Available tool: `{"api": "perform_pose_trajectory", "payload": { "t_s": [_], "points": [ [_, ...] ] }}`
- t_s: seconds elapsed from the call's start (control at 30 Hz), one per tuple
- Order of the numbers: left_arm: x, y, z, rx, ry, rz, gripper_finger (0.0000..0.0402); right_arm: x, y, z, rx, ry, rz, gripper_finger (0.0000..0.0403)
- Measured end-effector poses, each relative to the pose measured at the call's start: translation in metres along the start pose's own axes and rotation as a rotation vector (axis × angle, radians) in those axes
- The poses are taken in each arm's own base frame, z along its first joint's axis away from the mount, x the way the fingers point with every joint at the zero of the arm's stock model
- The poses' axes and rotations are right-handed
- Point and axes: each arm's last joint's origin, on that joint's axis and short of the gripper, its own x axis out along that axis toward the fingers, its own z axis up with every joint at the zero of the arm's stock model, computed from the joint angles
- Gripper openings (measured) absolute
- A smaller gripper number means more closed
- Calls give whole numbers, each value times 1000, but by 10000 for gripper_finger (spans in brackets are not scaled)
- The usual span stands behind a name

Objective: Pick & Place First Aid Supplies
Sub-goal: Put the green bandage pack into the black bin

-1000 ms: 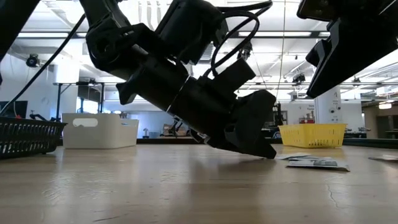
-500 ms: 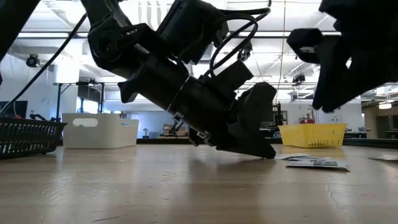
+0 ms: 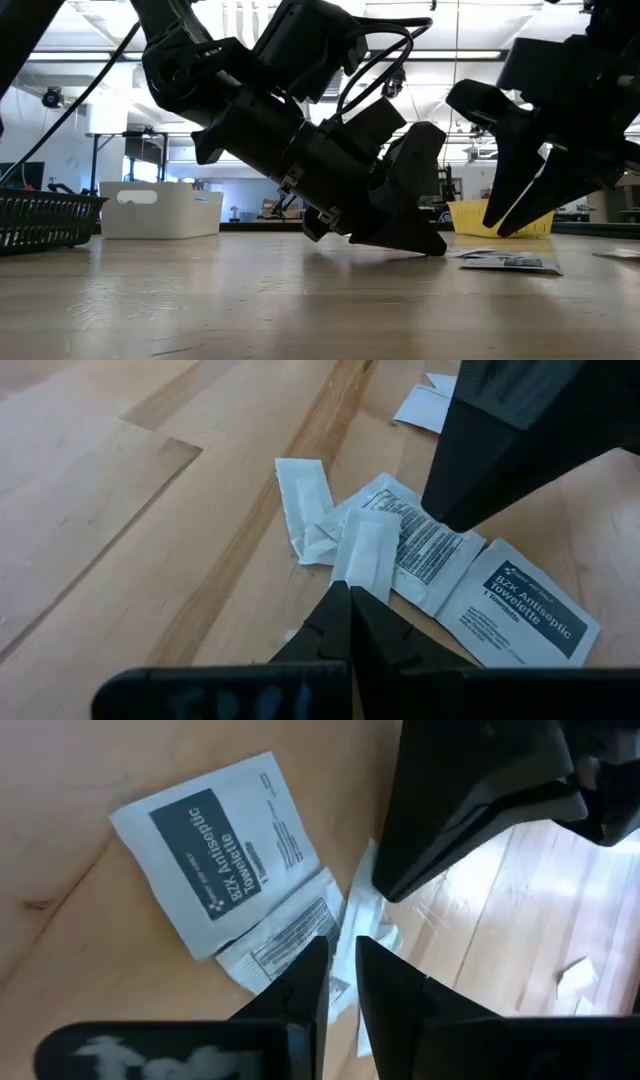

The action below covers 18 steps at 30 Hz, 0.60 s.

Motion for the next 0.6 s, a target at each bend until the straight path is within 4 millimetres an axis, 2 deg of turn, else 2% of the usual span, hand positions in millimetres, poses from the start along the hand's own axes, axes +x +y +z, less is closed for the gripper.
{"api": "perform_pose_trajectory", "payload": {
  "t_s": [0.37, 0.6],
  "points": [
    [0, 1, -1, -29, 20, -1, 0, 4, 2, 2, 20, 13, -1, 106],
    [0, 1, -1, -73, 30, -20, 0, 18, 10, -1, -12, 66, -77, 111]
  ]
}}
